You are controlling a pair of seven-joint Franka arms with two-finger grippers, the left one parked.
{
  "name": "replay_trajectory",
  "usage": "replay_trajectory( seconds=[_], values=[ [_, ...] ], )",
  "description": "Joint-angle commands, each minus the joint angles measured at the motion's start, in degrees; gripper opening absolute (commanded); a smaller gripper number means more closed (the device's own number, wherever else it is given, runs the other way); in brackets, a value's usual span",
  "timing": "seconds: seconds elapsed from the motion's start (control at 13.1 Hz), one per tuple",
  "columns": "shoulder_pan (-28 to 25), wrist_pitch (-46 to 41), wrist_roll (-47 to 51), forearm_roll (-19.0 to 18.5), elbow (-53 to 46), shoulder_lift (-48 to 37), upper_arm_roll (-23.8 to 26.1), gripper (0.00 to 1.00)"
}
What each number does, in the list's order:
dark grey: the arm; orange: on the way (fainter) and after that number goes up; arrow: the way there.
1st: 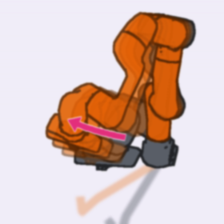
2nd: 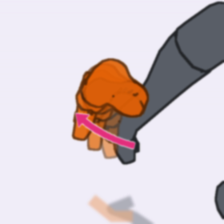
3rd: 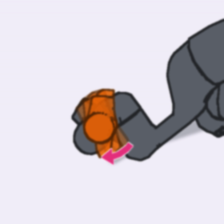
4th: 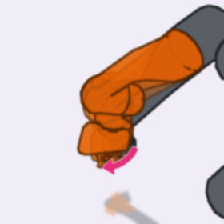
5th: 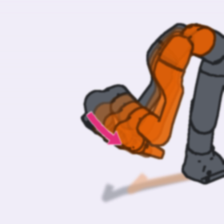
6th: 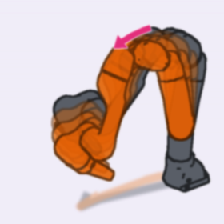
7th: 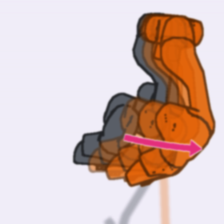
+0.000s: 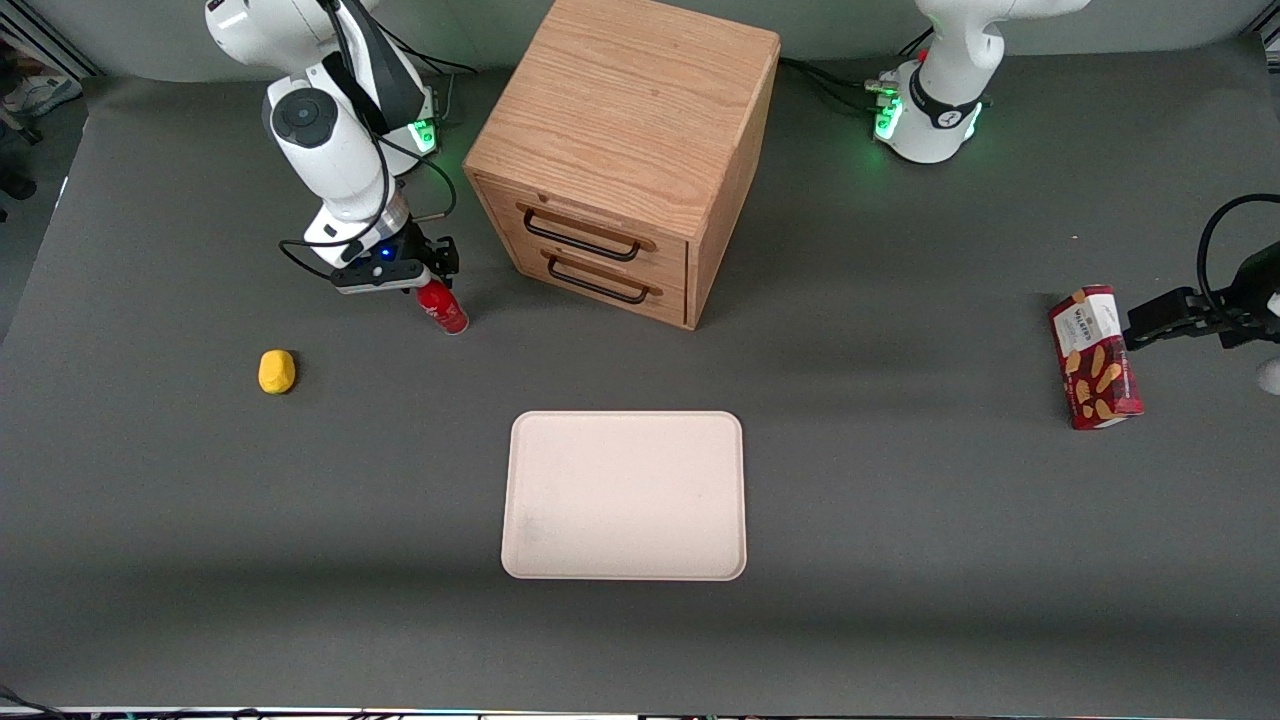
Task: Place coke bottle on tray
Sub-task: 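Lower the right gripper over the bottle and close on it, then lift the red bottle up with the right gripper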
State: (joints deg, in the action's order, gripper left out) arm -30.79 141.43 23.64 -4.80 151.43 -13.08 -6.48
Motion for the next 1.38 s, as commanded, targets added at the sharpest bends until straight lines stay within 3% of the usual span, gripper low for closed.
replay_trajectory(
  seconds=[0.0, 0.08, 0.46, 1.07, 1.3],
  values=[
    [-0.33, -1.67, -0.61, -0.82, -0.35, -0.28, -0.37, 0.05],
    [-0.24, -1.77, -0.7, -0.82, -0.44, -0.28, -0.37, 0.0],
    [-0.24, -5.53, -1.4, -0.82, -3.41, -0.54, -0.55, 0.0],
    [0.11, -37.67, -2.81, 0.23, -30.98, -0.81, -0.99, 0.0],
    [0.38, -48.49, -3.94, 3.22, -41.01, -0.89, -1.07, 0.0]
  ],
)
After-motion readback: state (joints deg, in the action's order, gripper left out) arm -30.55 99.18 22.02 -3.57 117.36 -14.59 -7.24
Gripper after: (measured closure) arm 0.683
